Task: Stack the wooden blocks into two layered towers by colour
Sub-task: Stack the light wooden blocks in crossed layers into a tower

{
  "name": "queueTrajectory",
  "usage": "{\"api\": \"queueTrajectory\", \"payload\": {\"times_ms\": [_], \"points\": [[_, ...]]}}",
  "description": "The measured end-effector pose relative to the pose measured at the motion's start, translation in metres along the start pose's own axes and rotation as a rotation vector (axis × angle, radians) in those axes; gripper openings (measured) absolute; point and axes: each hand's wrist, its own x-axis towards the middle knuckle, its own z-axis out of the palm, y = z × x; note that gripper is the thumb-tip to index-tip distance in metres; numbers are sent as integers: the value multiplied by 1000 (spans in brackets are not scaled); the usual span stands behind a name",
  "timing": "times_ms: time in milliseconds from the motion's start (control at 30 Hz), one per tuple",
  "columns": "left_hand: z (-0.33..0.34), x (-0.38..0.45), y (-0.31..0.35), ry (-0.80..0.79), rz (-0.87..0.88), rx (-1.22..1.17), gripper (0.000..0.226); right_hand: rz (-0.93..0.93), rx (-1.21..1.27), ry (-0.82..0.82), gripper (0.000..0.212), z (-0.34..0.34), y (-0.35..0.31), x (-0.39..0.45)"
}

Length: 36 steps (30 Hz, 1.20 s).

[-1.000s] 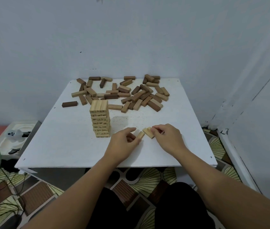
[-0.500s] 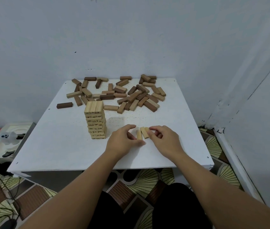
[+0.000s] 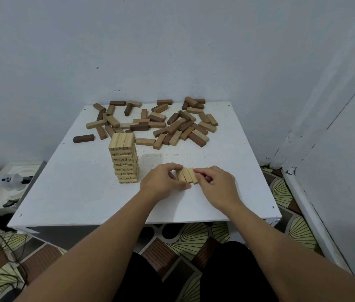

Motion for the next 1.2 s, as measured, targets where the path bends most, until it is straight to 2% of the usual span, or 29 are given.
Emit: {"api": "queueTrajectory", "payload": {"times_ms": [267,400,467,567,633,767,933,1100,1200], "points": [[-1,3,-1,-48,-13,-10,59,25,47,4,23,2,1,1],[-7,4,4,-152,-12,-85,63,27,21,-2,28,1,-1,1],[-11,3,7,-176,-12,-108,73,28,12,-10,31,1,-2,2],[-10,-7,7,-115,28,-87,98,39,16,1,35,2,-1,2],[-4,-17,5,-28,45,-50,102,44,6,9,35,3,0,3],[14,-27,8,120,27,41,85,55,-56,-9,32,3,-1,4],[24,-26,15,203,22,131,77,55,-51,-8,21,4,-1,4],[22,-19,9,196,78,114,67,57,-27,11,10,3,-1,3],[10,-15,2,137,131,37,70,47,-31,20,3,2,-1,1]]}}
